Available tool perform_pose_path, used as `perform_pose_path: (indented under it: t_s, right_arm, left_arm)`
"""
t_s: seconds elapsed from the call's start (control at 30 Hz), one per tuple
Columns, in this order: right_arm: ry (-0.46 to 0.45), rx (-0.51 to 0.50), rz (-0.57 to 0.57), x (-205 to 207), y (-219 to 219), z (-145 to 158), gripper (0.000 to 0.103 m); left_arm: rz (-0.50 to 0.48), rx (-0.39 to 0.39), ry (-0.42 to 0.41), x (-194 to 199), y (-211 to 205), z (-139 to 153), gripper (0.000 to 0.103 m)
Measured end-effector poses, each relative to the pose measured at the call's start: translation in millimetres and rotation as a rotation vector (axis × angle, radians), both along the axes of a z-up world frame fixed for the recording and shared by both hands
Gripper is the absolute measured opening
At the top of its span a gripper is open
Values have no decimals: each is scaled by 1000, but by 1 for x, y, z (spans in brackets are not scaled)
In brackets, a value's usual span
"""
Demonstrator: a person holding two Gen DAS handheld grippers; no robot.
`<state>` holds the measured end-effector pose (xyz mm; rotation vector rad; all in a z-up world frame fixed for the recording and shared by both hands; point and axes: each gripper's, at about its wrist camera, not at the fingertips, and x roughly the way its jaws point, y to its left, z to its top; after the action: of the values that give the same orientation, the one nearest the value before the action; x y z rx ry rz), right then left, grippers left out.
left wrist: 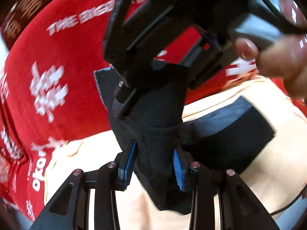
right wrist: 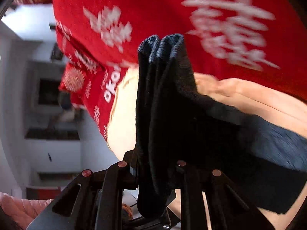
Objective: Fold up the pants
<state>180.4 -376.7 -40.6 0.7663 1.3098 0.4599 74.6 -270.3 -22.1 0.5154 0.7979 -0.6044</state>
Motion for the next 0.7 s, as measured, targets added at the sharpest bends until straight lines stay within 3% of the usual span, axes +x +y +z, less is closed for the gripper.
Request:
perform_pose_path:
  t_s: [0.17,0.33,0.53,0.7]
  right_arm:
    - [-9,64,-140,-63,-79,-15,19]
    - [57,99,-248,-119,-137,-61,19]
    - [129,129,-338,-148,-168,-120,19]
    - [157,170,-382,-149,-169,-146,20]
  left_arm:
    - [-118,17,18,-39,-66,-3,37]
    - [-207,85,78,-77,-121,-36,37]
    - [-264,195,110,-103,-155,-87,37]
    - [-261,241,123,-106,-158,-101,37]
